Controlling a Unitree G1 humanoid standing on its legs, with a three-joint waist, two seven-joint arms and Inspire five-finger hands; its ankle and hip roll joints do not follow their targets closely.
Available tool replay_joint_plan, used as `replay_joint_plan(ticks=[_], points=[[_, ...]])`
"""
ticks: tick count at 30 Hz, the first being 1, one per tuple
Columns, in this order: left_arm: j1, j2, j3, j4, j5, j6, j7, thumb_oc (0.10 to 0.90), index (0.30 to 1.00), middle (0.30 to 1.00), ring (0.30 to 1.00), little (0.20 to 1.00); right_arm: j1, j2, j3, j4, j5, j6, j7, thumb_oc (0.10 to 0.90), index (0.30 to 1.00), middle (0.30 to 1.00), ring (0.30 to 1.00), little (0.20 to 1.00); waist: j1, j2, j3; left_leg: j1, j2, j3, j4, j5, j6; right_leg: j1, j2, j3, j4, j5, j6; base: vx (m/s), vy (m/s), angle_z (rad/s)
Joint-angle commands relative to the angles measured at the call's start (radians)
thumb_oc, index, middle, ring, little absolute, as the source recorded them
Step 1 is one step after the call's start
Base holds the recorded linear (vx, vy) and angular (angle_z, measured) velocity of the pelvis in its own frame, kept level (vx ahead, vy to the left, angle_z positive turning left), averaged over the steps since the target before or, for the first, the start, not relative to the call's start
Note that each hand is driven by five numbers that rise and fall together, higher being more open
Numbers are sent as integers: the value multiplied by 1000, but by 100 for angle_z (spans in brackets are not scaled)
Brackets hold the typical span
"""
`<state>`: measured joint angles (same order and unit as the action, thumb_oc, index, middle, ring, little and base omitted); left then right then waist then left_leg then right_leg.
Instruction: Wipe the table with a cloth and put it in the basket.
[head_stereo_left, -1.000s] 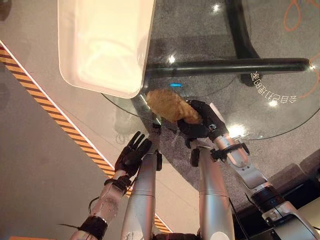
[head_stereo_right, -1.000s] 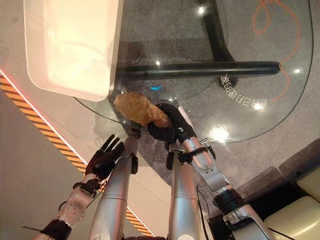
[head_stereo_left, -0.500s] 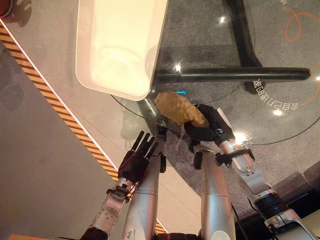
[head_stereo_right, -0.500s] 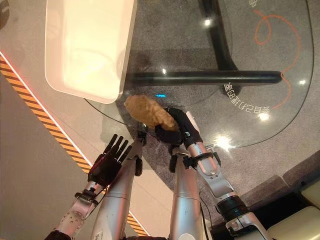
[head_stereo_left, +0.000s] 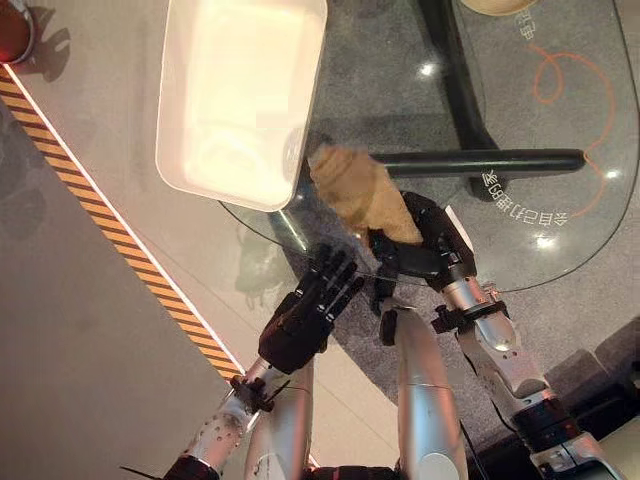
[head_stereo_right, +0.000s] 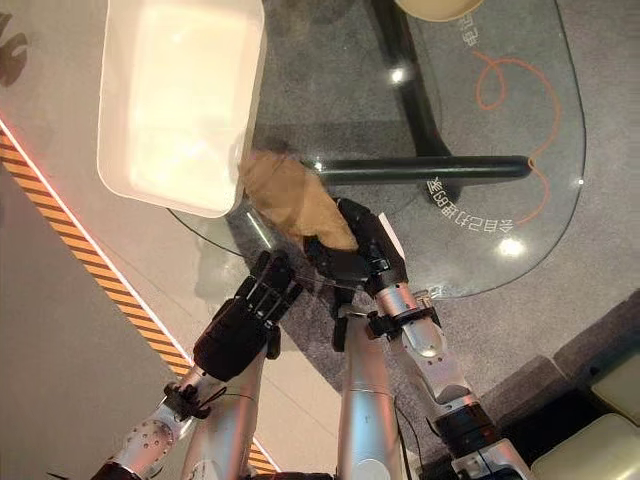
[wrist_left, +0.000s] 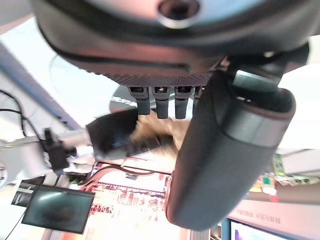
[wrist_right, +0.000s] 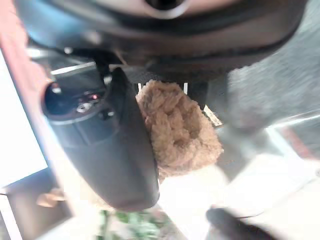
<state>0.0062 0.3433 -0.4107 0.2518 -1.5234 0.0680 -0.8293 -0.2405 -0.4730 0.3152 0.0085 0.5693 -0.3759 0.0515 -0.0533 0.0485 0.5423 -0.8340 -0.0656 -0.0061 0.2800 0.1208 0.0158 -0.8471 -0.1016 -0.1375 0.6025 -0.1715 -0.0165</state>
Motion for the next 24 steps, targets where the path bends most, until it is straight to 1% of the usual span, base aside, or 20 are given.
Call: replay_joint_plan(ticks=[1, 3, 5, 7, 8, 12, 13, 14, 16, 17, 18, 19, 22, 24], points=[[107, 17, -36, -147, -46, -24, -123, 800, 900, 900, 900, 900, 17, 13, -59, -258, 105, -225, 112, 100, 300, 300, 300, 200, 9, -14, -22, 37, -4, 74, 148, -194, 56, 34, 92, 58, -227, 189, 24, 0, 0, 0], [106, 18, -37, -151, -48, -25, -126, 800, 900, 900, 900, 900, 19, 14, -60, -261, 108, -228, 116, 100, 300, 300, 300, 200, 8, -16, -22, 38, -3, 75, 147, -194, 56, 35, 93, 58, -228, 190, 24, -6, -4, -3], [97, 25, -49, -184, -59, -32, -171, 800, 900, 900, 900, 900, 32, 14, -65, -289, 118, -244, 134, 100, 300, 300, 300, 200, 0, -24, -22, 40, -1, 81, 145, -194, 56, 39, 95, 61, -237, 197, 26, -18, -13, -6], [86, 31, -54, -211, -61, -45, -176, 800, 900, 900, 900, 900, 39, 11, -63, -299, 123, -249, 144, 100, 300, 300, 300, 200, -4, -28, -22, 43, 1, 84, 142, -193, 56, 43, 98, 63, -243, 201, 27, -12, -6, -7], [64, 45, -67, -242, -56, -71, -167, 800, 900, 900, 900, 900, 45, 5, -57, -306, 129, -256, 163, 100, 300, 300, 300, 200, -9, -33, -22, 42, 2, 87, 143, -193, 56, 44, 99, 65, -247, 206, 28, -14, -11, -7], [24, 55, -79, -275, -61, -88, -167, 800, 900, 900, 900, 900, 44, 0, -41, -304, 111, -256, 165, 100, 300, 300, 300, 200, -15, -38, -22, 41, 2, 88, 145, -191, 53, 44, 101, 69, -252, 212, 28, -2, -11, -6], [12, 63, -75, -288, -64, -108, -149, 800, 900, 900, 900, 900, 42, -8, -36, -303, 108, -254, 161, 100, 300, 300, 300, 200, -16, -38, -22, 41, 1, 89, 144, -189, 51, 46, 101, 70, -257, 214, 27, 2, -4, -7], [12, 64, -74, -289, -65, -111, -147, 800, 900, 900, 900, 900, 42, -10, -35, -303, 108, -254, 162, 100, 300, 300, 300, 200, -16, -38, -22, 41, 1, 89, 144, -189, 51, 47, 101, 70, -258, 214, 27, 0, 3, -7], [-2, 80, -62, -305, -83, -150, -107, 800, 900, 900, 900, 900, 46, -27, -26, -299, 105, -249, 170, 100, 300, 300, 300, 200, -16, -37, -22, 39, 2, 91, 146, -186, 48, 47, 98, 70, -260, 214, 26, 1, 9, -4], [-13, 84, -48, -300, -95, -196, -52, 800, 900, 900, 900, 900, 46, -38, -18, -296, 102, -243, 180, 100, 300, 300, 300, 200, -15, -36, -22, 37, 2, 90, 147, -185, 47, 46, 97, 71, -258, 212, 26, 0, 0, 0], [-16, 85, -45, -299, -99, -208, -40, 800, 900, 900, 900, 900, 45, -39, -17, -297, 101, -241, 182, 100, 300, 300, 300, 200, -15, -36, -22, 37, 2, 91, 148, -185, 47, 46, 97, 71, -258, 211, 26, 0, 0, 0], [-28, 84, -31, -297, -117, -242, 13, 800, 900, 900, 900, 900, 42, -44, -7, -300, 91, -235, 185, 100, 300, 300, 300, 200, -14, -35, -22, 33, 2, 91, 152, -184, 47, 43, 96, 71, -253, 208, 25, 0, 0, 0], [-60, 77, 14, -306, -92, -277, 115, 800, 900, 900, 900, 900, 25, -45, 7, -316, 78, -208, 198, 100, 300, 300, 300, 200, -10, -37, -22, 29, 1, 88, 161, -185, 47, 39, 96, 71, -243, 201, 25, 0, 0, 0], [-71, 74, 32, -325, -71, -277, 156, 800, 900, 900, 900, 900, 19, -46, 6, -334, 77, -183, 222, 100, 300, 300, 300, 200, -9, -38, -22, 27, -1, 85, 164, -183, 48, 39, 96, 71, -241, 201, 25, 0, 0, 0]])
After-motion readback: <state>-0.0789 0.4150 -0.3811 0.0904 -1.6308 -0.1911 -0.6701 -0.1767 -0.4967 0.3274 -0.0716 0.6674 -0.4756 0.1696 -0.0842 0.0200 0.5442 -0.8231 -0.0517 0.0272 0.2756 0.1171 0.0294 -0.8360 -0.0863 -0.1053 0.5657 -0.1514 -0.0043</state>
